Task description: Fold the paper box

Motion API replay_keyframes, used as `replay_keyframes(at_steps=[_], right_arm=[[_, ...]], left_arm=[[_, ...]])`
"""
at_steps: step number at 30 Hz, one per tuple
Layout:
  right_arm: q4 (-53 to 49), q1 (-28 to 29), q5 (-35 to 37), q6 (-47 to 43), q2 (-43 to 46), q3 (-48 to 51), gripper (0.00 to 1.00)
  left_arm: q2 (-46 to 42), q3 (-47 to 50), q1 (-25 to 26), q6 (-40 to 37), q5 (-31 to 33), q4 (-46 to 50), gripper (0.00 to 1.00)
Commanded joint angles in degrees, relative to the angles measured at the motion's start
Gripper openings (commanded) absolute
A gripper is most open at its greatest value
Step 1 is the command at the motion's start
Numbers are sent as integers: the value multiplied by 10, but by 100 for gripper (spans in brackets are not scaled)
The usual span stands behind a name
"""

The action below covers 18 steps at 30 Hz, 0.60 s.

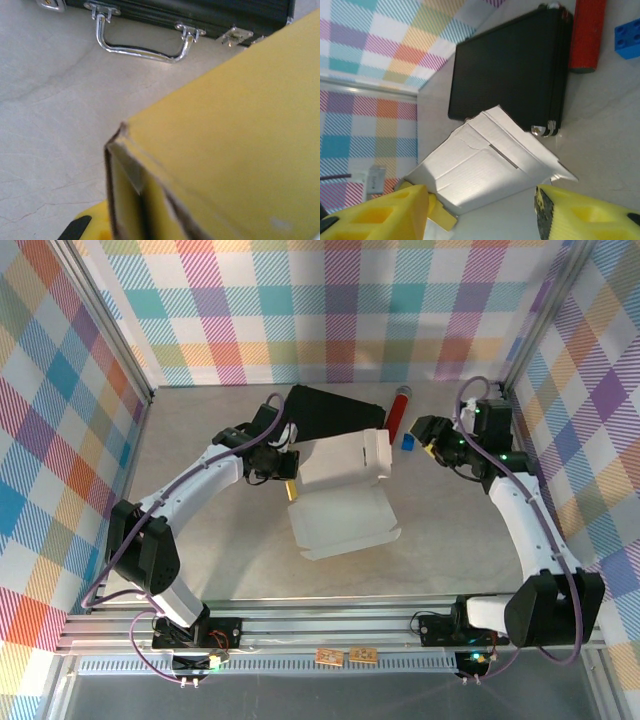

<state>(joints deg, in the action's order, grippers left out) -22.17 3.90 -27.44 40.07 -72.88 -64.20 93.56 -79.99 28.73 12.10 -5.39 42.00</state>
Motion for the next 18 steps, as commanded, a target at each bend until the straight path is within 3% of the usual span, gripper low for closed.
replay_keyframes(at_steps=[1,4,7,11,18], right_arm=[[-3,28,-37,-84,-16,12,63],[3,41,-52,-158,-20,38,67],[-8,40,-22,-225,-19,63,70],[14,30,-13,-270,-13,95,73],[15,29,-39,-319,-65,80,65]], left_arm=[[-8,-14,-4,-24,-34,25,0],[3,-25,-4,-27,-56,35,0],[10,-37,-6,-30,-70,47,0],[16,-49,-7,-41,-86,63,0],[22,-52,-8,-43,-105,68,0]])
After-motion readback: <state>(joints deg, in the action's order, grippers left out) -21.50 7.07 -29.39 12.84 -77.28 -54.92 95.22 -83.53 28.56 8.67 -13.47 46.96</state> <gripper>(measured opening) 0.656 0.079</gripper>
